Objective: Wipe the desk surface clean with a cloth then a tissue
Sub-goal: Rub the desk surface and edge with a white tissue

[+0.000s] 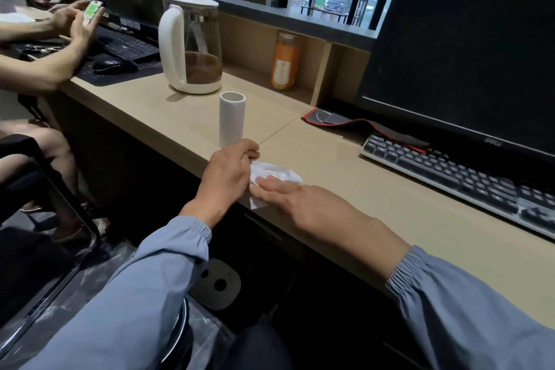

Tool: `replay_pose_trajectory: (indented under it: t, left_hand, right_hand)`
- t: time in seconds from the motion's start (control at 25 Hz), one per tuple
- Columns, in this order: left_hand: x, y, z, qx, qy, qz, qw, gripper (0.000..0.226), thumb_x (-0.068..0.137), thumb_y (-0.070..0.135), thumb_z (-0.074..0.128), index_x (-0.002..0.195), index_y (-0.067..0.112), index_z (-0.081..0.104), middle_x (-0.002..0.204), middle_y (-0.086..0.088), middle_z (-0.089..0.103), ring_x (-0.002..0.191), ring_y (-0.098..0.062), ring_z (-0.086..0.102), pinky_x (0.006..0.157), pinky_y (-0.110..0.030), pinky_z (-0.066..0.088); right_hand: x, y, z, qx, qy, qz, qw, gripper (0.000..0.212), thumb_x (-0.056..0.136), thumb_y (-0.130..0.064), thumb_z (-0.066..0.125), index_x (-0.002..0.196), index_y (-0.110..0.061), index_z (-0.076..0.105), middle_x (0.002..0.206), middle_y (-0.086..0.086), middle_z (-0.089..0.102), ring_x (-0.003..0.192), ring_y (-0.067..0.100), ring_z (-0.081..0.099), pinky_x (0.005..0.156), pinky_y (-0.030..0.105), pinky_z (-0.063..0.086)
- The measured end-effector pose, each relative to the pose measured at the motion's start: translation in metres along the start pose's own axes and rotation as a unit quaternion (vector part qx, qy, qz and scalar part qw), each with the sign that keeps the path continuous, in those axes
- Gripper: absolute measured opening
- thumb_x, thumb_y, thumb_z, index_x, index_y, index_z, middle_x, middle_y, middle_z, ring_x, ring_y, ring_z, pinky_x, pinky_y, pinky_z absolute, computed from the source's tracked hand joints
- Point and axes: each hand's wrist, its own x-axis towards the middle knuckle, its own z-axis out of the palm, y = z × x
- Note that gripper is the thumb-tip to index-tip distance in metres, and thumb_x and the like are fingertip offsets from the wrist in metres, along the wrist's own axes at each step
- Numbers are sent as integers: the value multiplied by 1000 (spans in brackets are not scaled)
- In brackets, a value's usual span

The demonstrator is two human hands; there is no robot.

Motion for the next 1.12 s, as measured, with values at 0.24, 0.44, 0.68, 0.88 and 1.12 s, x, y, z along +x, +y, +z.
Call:
replay_pose_trajectory:
  t: [0.24,0.44,0.68,0.88,1.12]
  left_hand:
    - [-2,0,2,11,3,11,1000,39,97,2,39,114,17,70,106,3,76,107,-14,70,101,-41,55]
    - [-4,6,5,65,10,8,998,32,100,9,43,116,19,69,111,3,75,106,-23,68,94,-37,54]
    - [13,33,16,228,-33,46,972,31,99,27,49,121,13,66,112,-3,67,105,-26,60,80,-39,50]
    - [37,26,24,208,-79,70,972,24,101,22,50,109,11,71,106,-7,65,104,-27,57,90,-38,47]
    - [45,13,36,226,-74,78,968,30,105,28,38,100,20,67,100,1,55,100,-21,49,90,-40,45]
  right_hand:
    - [-8,-12,4,-51,6,37,998,51,105,-21,32,156,-22,35,161,0,30,145,20,32,95,47,50]
    - [-22,4,0,3,39,44,998,51,104,-20,42,154,-32,39,159,-5,39,138,17,44,96,20,38]
    - [-17,42,-11,40,84,62,994,35,107,-38,41,137,-39,59,132,-42,48,121,-13,50,94,9,34]
    - [-21,34,-15,35,-10,74,997,40,104,-19,39,142,-19,51,158,-5,41,142,7,36,113,13,22]
    - [-6,89,-24,97,-67,169,978,54,109,-38,25,161,-36,11,167,-20,0,148,-11,-4,113,12,-5]
